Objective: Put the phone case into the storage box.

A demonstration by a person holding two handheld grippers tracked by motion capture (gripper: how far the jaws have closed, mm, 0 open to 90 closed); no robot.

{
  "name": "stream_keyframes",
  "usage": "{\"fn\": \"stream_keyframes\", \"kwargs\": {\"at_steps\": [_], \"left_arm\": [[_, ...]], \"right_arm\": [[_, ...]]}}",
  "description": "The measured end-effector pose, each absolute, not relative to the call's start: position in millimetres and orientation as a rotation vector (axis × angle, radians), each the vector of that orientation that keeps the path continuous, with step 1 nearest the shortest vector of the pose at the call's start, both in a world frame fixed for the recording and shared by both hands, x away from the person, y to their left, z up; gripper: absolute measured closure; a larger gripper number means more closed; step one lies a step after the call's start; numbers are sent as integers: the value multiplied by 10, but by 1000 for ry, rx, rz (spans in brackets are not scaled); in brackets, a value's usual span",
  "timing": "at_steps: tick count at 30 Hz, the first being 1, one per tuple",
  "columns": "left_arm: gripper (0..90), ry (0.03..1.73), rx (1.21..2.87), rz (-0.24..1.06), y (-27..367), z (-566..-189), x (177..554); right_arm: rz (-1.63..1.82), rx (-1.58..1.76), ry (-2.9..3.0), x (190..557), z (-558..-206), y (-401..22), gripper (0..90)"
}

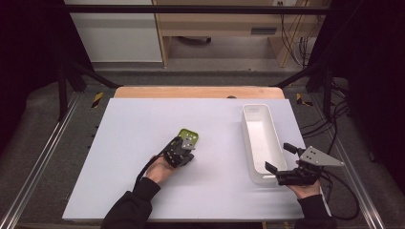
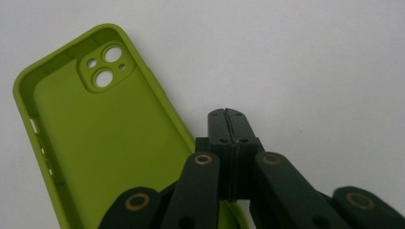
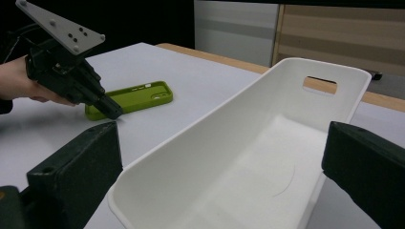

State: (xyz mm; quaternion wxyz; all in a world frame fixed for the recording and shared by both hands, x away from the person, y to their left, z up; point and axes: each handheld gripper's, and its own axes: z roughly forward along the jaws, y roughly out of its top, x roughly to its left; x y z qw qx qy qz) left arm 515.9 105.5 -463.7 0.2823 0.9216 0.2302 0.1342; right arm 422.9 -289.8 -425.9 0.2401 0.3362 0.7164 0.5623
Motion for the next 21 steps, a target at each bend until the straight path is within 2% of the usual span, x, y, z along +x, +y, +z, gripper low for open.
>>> {"fn": "stream_keyframes", "kwargs": {"at_steps": [6,12,13,16,21], "left_arm": [[899,623,2427,356,1117,-4583,5118],[894,659,2304,352,1243,-4402,5049],[858,668,2260,364,1293,-4330,5024],[826,680,2228,378,1343,-4266,5002],[675,729,2165,389,1463,-4162,4983]], "right_arm": [[1540,919,1959,4228,-4258,-2902,4],[1541,916,1961,4229,-4256,-2907,4],[1541,921,1959,4223,-4253,-2911,4],[1545,924,1953,4225,-4252,-2913,4],[1544,924,1955,4223,-4252,-2912,4]]}}
